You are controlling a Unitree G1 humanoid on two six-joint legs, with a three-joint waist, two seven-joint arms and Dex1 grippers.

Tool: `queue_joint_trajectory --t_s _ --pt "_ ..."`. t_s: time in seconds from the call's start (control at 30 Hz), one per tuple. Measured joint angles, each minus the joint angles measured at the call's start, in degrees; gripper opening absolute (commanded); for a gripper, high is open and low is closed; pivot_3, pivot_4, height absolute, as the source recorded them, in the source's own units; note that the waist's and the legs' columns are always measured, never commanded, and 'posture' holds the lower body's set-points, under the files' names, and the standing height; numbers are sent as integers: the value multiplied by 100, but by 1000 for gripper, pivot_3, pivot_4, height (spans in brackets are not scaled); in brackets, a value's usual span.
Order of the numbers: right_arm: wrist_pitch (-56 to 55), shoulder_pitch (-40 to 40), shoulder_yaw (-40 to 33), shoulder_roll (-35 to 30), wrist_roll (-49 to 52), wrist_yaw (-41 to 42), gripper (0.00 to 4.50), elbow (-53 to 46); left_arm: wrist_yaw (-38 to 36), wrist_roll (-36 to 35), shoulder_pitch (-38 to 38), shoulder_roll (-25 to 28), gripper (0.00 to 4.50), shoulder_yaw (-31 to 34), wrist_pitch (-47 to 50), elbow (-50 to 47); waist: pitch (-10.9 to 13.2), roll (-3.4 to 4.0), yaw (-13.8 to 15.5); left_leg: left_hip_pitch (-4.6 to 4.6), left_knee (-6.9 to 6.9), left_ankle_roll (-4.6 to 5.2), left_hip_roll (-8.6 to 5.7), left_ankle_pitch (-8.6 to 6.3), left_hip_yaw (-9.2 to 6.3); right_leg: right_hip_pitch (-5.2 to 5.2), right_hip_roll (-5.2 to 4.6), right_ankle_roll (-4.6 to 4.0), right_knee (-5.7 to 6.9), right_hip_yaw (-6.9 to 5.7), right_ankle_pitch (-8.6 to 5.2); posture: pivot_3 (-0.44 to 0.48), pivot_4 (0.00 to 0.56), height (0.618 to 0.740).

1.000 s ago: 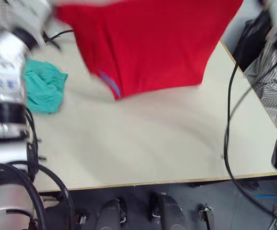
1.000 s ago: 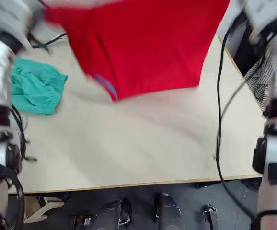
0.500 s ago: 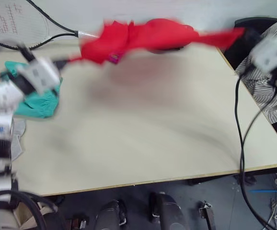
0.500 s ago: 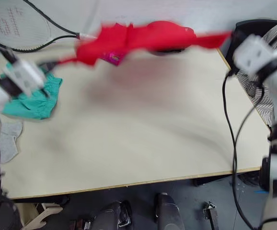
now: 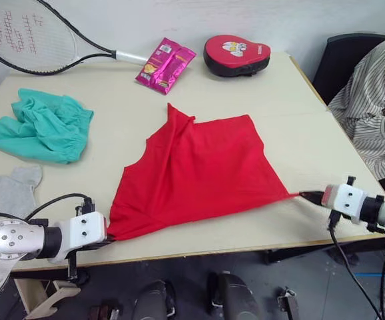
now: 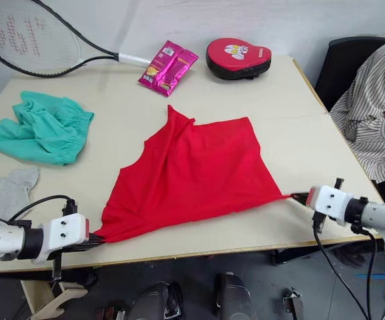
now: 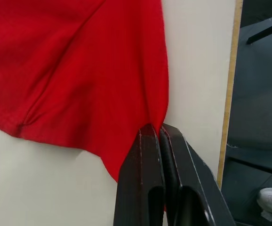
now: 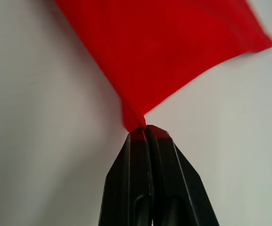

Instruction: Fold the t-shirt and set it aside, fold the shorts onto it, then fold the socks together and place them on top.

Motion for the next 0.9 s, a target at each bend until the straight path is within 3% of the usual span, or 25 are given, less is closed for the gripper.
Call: queue_joint_trajectory --t_s 0.33,0.57,0.9 --pt "2628 1629 -772 -681 998 863 0 -1952 18 -386 -918 -134 13 19 1206 -12 -6 -13 100 5 -26 -23 7 -1 -5 -8 14 -15 -2 -10 -11 0 150 740" --pt "2688 1914 -961 -612 840 929 0 -1987 -346 -419 -756 62 13 -13 1422 -22 -9 -17 131 4 -31 -4 5 -11 -5 -5 12 -19 -22 -10 -13 0 150 740" --pt "3192 3150 -1774 -438 994 1520 0 -2512 -602 -515 -988 107 13 21 1489 33 -11 -20 137 -7 -36 -2 7 -18 -13 -5 13 -16 -40 -20 -11 0 150 740"
